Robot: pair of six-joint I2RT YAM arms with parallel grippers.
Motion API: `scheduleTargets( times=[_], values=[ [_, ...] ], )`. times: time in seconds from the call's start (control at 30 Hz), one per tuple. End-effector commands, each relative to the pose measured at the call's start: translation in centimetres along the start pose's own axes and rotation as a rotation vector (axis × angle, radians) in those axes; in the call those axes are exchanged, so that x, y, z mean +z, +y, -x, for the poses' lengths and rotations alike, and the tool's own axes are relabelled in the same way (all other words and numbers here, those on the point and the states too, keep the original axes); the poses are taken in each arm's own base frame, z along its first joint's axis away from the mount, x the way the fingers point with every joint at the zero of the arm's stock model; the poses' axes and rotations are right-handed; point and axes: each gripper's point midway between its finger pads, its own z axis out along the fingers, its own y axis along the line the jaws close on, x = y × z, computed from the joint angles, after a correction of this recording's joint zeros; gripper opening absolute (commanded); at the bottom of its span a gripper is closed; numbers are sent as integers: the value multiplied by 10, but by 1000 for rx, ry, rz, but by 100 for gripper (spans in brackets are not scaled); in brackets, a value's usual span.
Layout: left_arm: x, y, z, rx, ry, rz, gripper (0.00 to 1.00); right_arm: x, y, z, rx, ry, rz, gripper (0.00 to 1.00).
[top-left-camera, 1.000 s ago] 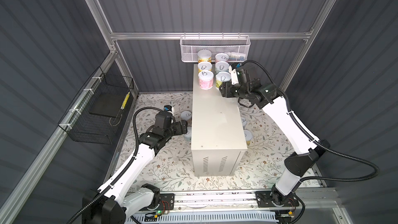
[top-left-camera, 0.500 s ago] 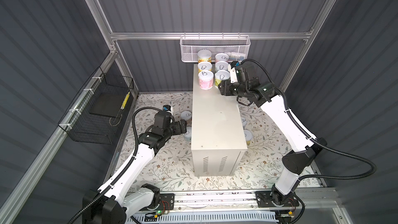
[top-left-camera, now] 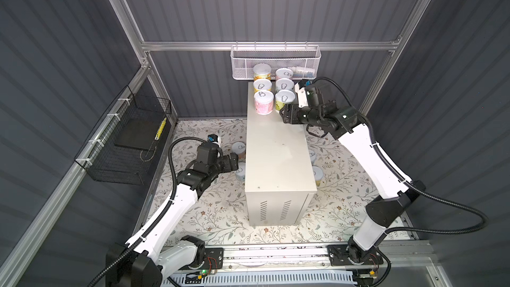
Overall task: Place and organize the canned foods onto the counter
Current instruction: 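Open the right gripper and withdraw it down beside the cabinet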
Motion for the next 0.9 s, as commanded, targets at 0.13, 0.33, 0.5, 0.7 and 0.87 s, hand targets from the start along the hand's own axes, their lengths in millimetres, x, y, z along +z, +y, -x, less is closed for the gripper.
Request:
scheduleTargets(
  times=[0.13, 0.33, 0.5, 0.7, 0.87],
  values=[
    [-5, 2, 9, 9, -23, 15, 97, -84, -9, -7, 28, -77, 13, 79],
    [-3, 8, 5, 17, -14, 40, 98, -106, -61, -45, 97, -57, -130, 82],
    [5, 7, 1, 22, 12, 38, 98, -107, -106, -83, 192, -42, -217, 84],
    [7, 9, -6, 29, 33, 39, 99, -102, -156, -133, 266, -31, -370, 90],
    [10, 14, -23, 28, 75, 48, 99, -82, -177, -174, 346, 29, -391, 94]
  ],
)
